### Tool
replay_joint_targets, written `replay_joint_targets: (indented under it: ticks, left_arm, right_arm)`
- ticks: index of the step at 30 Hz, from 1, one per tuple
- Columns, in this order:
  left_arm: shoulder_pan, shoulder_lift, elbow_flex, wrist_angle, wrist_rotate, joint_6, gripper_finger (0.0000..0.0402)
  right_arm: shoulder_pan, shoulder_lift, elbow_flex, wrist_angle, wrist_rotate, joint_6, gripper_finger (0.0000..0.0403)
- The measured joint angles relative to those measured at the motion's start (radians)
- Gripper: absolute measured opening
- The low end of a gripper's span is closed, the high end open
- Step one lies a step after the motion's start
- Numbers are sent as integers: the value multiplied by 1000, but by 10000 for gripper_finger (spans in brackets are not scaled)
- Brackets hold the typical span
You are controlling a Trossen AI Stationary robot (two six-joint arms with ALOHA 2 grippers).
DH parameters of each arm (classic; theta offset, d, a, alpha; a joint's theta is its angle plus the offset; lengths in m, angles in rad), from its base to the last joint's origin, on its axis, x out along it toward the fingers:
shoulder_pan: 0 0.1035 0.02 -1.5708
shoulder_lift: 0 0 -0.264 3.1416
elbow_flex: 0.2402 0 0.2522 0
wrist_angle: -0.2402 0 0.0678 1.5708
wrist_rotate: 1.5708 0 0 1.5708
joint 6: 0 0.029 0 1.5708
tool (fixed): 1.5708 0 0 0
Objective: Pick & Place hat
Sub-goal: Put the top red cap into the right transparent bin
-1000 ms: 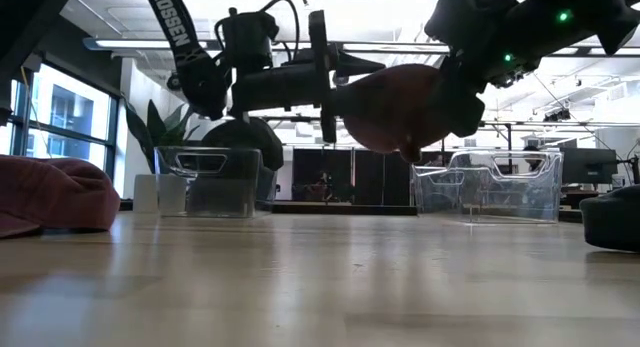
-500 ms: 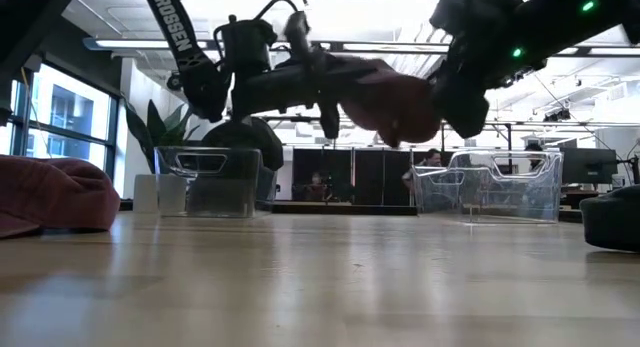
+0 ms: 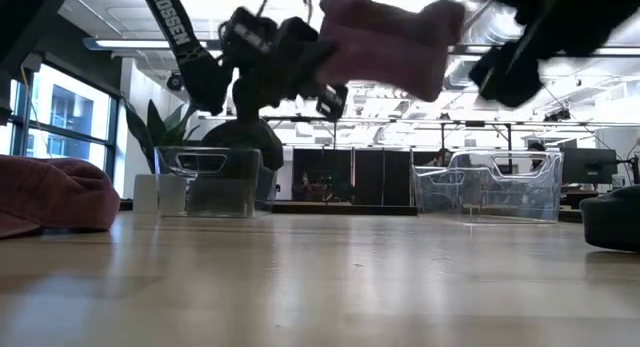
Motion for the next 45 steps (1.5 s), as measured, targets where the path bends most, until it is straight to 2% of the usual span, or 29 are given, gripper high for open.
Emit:
replay_joint_targets:
  ticks: [2, 4, 6, 10, 15, 18, 26, 28, 31, 35, 39, 45]
  left_arm:
    - [-18, -3, -4, -59, 24, 48, 0]
    - [-38, -11, -1, -117, 0, 134, 0]
    - [-56, -10, -1, -206, -43, 226, 0]
    - [-86, -8, -2, -340, -175, 359, 0]
    - [-106, -8, -2, -446, -317, 445, 0]
    - [-116, -8, -2, -476, -343, 458, 0]
    - [-127, -8, -2, -493, -363, 476, 0]
    - [-127, -8, -2, -497, -364, 475, 0]
    - [-126, -8, -2, -495, -369, 476, 0]
    - [-125, -8, -2, -508, -369, 476, 0]
    - [-125, -8, -2, -565, -374, 521, 0]
    - [-138, -43, -1, -712, -464, 704, 0]
  right_arm:
    - [1, -51, 0, 83, -103, 4, 210]
    - [0, -104, 0, 170, -183, -37, 210]
    - [-5, -160, 0, 242, -207, -89, 210]
    - [-45, -278, 37, 206, -90, -148, 210]
    - [-169, -348, 127, -151, 96, -158, 223]
    - [-282, -329, 152, -324, 124, -160, 241]
    - [-582, -169, 153, -337, -178, -342, 267]
    - [-634, -112, 153, -322, -299, -396, 267]
    - [-679, -28, 153, -268, -476, -456, 263]
    - [-689, 45, 153, -229, -636, -503, 245]
    - [-663, 59, 153, -226, -743, -478, 193]
    - [-580, 25, 152, -165, -941, -322, 58]
